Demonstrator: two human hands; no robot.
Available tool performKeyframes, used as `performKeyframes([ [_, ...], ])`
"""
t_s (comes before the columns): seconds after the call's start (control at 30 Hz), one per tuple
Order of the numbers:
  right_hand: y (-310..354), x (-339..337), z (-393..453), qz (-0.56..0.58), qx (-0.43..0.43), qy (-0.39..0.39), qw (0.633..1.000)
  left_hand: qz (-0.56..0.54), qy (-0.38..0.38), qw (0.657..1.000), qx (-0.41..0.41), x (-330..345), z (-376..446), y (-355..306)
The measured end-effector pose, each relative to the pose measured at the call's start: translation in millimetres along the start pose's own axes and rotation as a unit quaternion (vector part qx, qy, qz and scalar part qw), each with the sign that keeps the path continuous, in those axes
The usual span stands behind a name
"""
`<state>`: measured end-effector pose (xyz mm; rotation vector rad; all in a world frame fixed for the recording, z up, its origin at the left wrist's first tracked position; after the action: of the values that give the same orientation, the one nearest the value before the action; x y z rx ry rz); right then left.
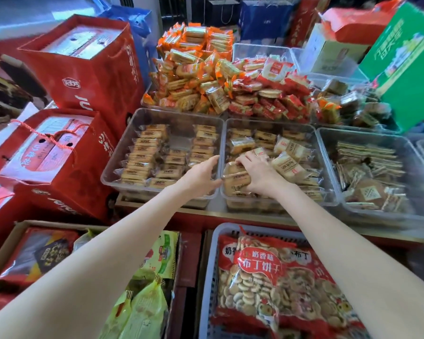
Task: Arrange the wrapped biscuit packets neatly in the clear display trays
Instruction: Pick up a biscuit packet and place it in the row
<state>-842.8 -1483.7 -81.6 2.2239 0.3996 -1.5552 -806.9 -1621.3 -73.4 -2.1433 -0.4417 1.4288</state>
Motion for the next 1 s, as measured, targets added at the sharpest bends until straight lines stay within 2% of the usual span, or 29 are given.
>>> performKeyframes([
  [0.13,8.4,-23.9,10.3,0.099,-0.017,-0.104,0.989,-0.009,-0.022,1.0,-0.007,-15.0,-2.5,19.9],
  [0.2,22.0,-37.3,27.6,0.138,-0.019,-0.14,0.98,-0.008,-0.043,0.998,-0.04,-26.0,-8.0,45.0],
  [0.33,73.3,-33.9,80.6,0.203,-0.052,-0.092,0.973,0.035,-0.04,0.991,-0.119,-38.6,-18.5,105.4],
  [0.4,99.0,-18.4,106.6,0.177,-0.058,-0.063,0.981,0.061,-0.019,0.991,-0.119,-37.6,-21.2,126.3],
  [0.53,132.5,12.1,139.6,-0.025,-0.068,-0.049,0.996,0.145,0.032,0.986,-0.075,-23.6,-20.3,148.1],
  [0.63,145.6,26.4,147.6,-0.166,-0.116,-0.064,0.977,0.2,0.045,0.977,-0.059,-16.3,-15.2,157.5],
  [0.7,149.8,30.0,152.7,-0.22,-0.135,-0.07,0.964,0.221,0.016,0.975,-0.03,-17.4,-11.3,156.9],
  [0.8,143.9,31.4,158.3,-0.2,-0.125,-0.055,0.97,0.235,-0.037,0.971,0.018,-26.1,-9.3,153.2],
  [1.0,126.1,42.2,131.6,-0.147,-0.142,-0.038,0.978,0.219,-0.032,0.975,0.022,-24.8,-12.2,165.5],
])
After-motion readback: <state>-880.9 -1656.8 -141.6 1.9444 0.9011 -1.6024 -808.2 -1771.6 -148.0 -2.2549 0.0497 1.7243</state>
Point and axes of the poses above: each hand's wrist, its own z-axis towards the middle knuckle, its own x-axis out of the palm, y = z × x, the point moved 6 cm from there along z, towards the middle knuckle, and after that the axes turned 7 degrees about y, right-handed, at the moved point
